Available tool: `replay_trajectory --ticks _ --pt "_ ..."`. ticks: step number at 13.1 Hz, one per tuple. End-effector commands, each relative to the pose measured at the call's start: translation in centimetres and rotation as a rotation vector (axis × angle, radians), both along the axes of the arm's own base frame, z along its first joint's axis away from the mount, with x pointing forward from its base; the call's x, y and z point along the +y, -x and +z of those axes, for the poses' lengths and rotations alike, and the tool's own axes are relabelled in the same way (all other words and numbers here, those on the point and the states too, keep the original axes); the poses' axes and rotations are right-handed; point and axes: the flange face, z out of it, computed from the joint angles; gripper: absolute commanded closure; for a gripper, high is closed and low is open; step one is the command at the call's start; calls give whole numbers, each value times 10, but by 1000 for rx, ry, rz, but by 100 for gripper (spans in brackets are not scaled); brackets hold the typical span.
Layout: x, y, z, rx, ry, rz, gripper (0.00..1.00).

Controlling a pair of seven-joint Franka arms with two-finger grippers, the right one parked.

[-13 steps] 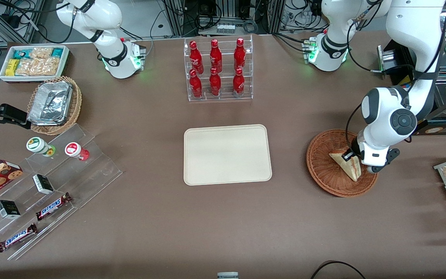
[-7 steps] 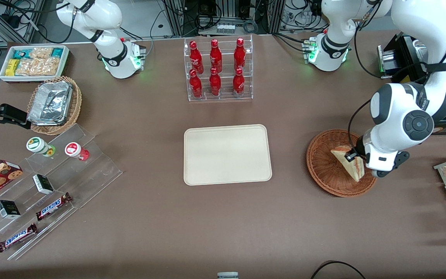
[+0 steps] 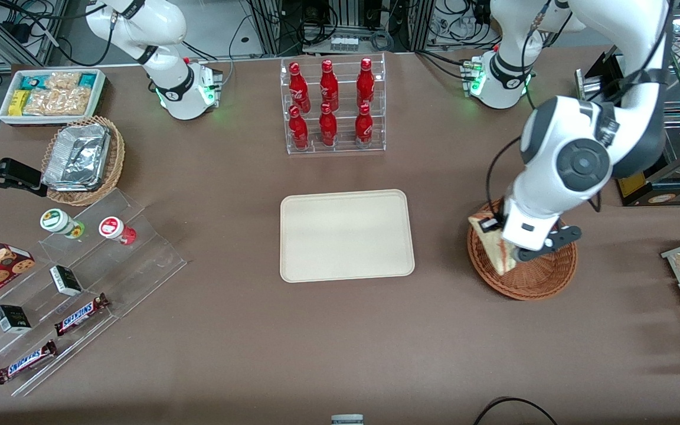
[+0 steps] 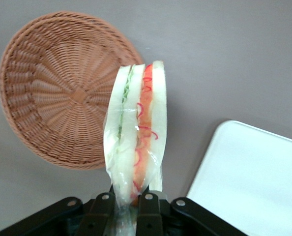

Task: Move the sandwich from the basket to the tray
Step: 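Carry the sandwich with the left gripper over the cream tray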

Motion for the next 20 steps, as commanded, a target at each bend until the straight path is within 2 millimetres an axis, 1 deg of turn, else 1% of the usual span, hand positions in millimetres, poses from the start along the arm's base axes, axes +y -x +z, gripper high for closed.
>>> replay_trajectory --ticks 1,3,4,6,7,8,10,14,15,17,19,20 --pt "-54 5 10 -9 13 -74 100" --pt "-96 13 9 -5 51 -113 100" --pt "-114 15 9 -6 64 -131 100" --pt "-150 25 -1 2 79 -175 100" --pt "-167 27 -2 7 101 -186 100" --pt "-180 29 -8 14 103 -195 100" --pt "-207 43 -30 38 86 -223 100" --pt "-252 54 -77 46 69 -242 100" --pt "-263 57 -86 36 73 -242 100" --pt "-284 68 -108 24 73 -241 100" --pt "-298 78 -136 30 58 -246 100" --pt "-301 80 -145 31 53 -249 100"
